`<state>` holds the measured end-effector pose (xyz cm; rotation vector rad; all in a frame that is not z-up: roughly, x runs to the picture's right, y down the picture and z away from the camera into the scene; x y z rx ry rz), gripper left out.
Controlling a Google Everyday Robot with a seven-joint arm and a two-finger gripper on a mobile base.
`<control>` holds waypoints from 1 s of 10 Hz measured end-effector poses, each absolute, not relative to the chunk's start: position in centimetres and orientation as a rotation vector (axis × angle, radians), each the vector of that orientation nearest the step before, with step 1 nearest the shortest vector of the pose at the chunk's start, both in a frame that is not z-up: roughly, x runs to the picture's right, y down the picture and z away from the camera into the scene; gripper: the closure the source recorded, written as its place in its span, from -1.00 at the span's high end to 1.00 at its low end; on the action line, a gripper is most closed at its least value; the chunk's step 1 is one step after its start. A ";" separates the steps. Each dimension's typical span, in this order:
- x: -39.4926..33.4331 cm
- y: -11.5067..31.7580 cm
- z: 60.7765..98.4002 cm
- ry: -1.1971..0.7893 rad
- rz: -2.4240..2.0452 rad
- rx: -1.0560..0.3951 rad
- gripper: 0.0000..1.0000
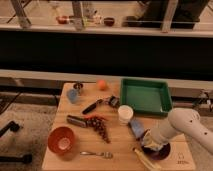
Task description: Wipe purple bowl with towel
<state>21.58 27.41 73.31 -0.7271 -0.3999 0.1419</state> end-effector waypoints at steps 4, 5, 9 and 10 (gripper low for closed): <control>20.4 26.8 74.4 -0.397 0.144 -0.722 -1.00; 20.3 26.7 74.7 -0.392 0.148 -0.723 -1.00; 21.0 26.1 76.8 -0.357 0.188 -0.725 -1.00; 21.6 26.0 77.3 -0.345 0.205 -0.724 -1.00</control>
